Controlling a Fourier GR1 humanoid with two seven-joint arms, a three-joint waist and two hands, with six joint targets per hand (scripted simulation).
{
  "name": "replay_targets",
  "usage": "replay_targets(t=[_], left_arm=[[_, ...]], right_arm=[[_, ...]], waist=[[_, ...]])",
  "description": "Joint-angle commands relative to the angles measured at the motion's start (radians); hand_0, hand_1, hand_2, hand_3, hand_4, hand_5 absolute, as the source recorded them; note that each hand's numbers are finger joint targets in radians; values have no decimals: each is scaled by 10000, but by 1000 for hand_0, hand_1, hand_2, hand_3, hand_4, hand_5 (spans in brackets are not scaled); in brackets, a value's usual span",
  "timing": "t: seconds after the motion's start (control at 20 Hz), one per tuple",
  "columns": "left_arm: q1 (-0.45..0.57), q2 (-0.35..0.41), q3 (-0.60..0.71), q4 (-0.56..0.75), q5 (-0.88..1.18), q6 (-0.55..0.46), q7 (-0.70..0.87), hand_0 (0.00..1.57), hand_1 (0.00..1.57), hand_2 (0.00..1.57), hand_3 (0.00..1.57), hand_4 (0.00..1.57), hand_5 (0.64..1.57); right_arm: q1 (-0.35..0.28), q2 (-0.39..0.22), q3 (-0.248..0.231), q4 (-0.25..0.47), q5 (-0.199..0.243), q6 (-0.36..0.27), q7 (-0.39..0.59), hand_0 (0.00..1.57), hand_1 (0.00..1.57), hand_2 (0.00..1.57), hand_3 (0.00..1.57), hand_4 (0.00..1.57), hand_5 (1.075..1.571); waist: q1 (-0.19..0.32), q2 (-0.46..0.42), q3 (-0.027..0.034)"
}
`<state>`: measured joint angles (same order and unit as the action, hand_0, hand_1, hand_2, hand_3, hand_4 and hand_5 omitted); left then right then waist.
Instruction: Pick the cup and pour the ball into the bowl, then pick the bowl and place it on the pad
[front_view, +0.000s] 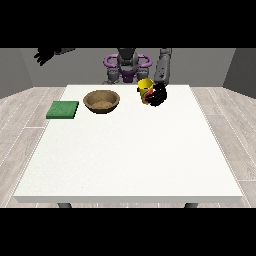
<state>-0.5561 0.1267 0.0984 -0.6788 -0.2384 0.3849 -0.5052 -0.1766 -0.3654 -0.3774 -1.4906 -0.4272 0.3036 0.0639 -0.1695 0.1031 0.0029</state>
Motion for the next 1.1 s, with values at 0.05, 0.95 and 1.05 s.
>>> replay_targets(t=[0.05,0.95,1.05], left_arm=[[-779,141,-1691,216,-2538,1915,1941,1337,1337,1571,1571,1408,1525],[-3851,-1258,-6547,1647,-8993,286,10099,1351,1351,1571,1571,1364,1563],[-4513,-1262,-6744,1949,-9659,-156,10280,1456,1456,1571,1571,1260,1557]], right_arm=[[-72,72,145,660,95,-75,287,0,0,0,250,634,1562],[-190,-263,-64,3658,579,908,-1010,0,0,0,127,691,1554],[-536,-474,-284,3677,297,798,-679,0,0,0,177,694,1556]], waist=[[10,-968,26],[434,-1904,-5],[483,-1883,-11]])
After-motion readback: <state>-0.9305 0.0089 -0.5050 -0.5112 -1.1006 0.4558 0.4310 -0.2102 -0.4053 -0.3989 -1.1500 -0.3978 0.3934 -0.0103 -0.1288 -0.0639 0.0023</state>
